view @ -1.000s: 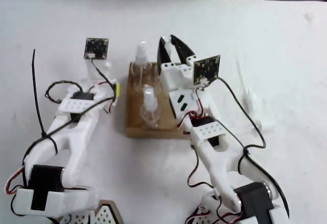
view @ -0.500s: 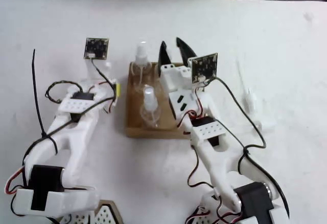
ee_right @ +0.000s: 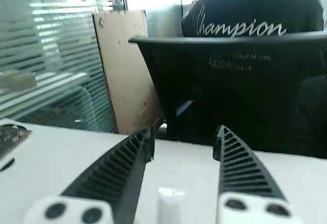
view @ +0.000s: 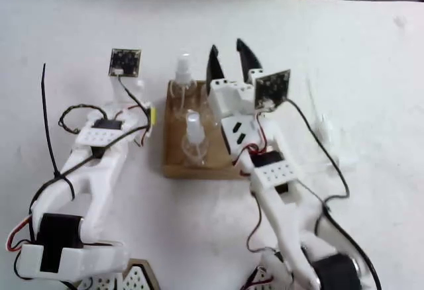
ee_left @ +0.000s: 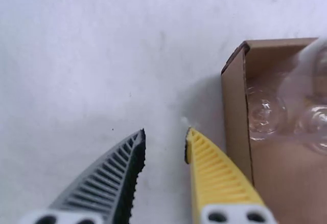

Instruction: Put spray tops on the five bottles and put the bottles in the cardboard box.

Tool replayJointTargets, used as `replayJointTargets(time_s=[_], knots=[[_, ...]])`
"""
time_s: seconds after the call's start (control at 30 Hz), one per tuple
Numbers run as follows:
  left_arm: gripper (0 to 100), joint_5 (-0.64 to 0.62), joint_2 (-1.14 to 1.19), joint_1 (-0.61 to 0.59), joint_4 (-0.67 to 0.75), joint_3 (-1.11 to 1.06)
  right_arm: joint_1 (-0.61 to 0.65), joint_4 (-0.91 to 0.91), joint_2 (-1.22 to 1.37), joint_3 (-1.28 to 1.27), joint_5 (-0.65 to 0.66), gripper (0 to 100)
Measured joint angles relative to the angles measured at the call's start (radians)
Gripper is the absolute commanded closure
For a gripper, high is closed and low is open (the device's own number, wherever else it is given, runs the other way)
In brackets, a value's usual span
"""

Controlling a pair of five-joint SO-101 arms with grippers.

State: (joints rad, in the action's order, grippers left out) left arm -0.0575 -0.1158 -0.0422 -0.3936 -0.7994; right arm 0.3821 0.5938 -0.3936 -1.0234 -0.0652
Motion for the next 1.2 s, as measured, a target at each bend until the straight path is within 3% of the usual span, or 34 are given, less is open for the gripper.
replayJointTargets(time_s=[0.2, 0.37, 0.5, 0.87, 1.1, 1.2], knots=[[88, 0.000, 0.000, 0.000, 0.003, 0.000, -0.066, -0.161, -0.292, -0.012, 0.000, 83.8], [88, 0.000, 0.000, 0.000, 0.003, 0.000, -0.181, -0.405, -0.516, -0.012, 0.000, 93.9], [88, 0.000, 0.000, 0.000, 0.003, 0.000, -0.319, -0.598, -0.548, 0.034, 0.000, 98.2], [88, 0.000, 0.000, -0.002, 0.003, 0.000, -0.709, -0.956, -0.282, 0.316, 0.000, 98.1], [88, 0.000, 0.000, -0.002, 0.003, 0.000, -0.743, -1.372, -0.068, 0.482, 0.000, 98.1], [88, 0.000, 0.000, -0.002, 0.003, 0.000, -0.743, -1.470, 0.006, 0.502, 0.000, 98.1]])
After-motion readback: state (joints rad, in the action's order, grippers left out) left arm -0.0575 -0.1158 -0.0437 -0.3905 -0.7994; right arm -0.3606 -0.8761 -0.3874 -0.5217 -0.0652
